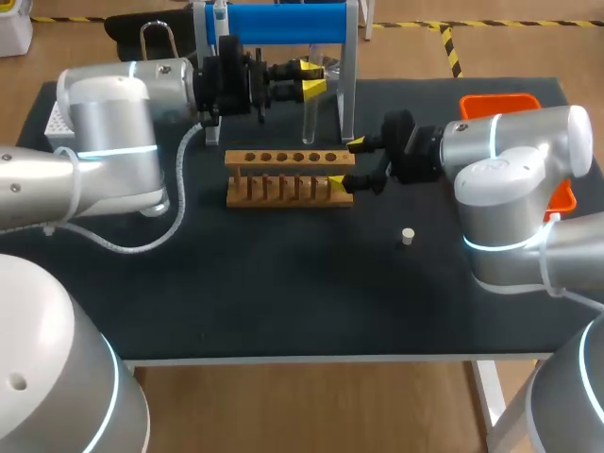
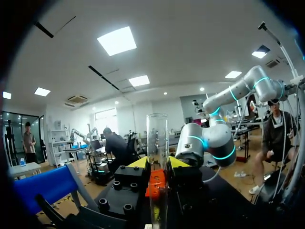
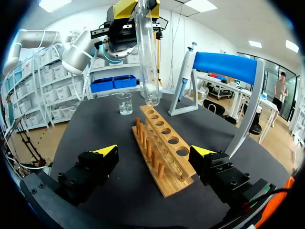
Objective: Invert the test tube, pick up the pipette, mount the tip to pipette, aspirate from beaker and dispense into the tube, eject the tip, return the pipette, and cap with the stopper.
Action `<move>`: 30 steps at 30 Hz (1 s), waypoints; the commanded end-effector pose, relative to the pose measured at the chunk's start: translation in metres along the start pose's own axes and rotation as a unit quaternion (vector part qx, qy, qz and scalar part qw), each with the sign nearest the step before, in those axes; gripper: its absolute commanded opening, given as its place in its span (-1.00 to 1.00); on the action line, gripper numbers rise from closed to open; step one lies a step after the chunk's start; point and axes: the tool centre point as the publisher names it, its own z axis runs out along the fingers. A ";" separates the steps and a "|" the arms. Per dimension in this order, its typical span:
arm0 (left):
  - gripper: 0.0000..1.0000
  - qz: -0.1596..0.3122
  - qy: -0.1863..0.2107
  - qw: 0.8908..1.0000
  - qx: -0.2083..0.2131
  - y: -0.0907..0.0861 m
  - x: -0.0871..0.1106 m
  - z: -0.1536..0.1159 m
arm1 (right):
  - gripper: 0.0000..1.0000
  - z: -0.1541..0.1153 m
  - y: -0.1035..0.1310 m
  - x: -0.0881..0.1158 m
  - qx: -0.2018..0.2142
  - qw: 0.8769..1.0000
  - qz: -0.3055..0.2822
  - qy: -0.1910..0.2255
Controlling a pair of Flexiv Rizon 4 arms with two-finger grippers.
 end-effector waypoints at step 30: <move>-1.00 0.000 0.002 1.000 0.000 0.000 -0.001 0.000 | 1.00 0.025 -0.003 0.005 0.017 0.999 -0.002 -0.043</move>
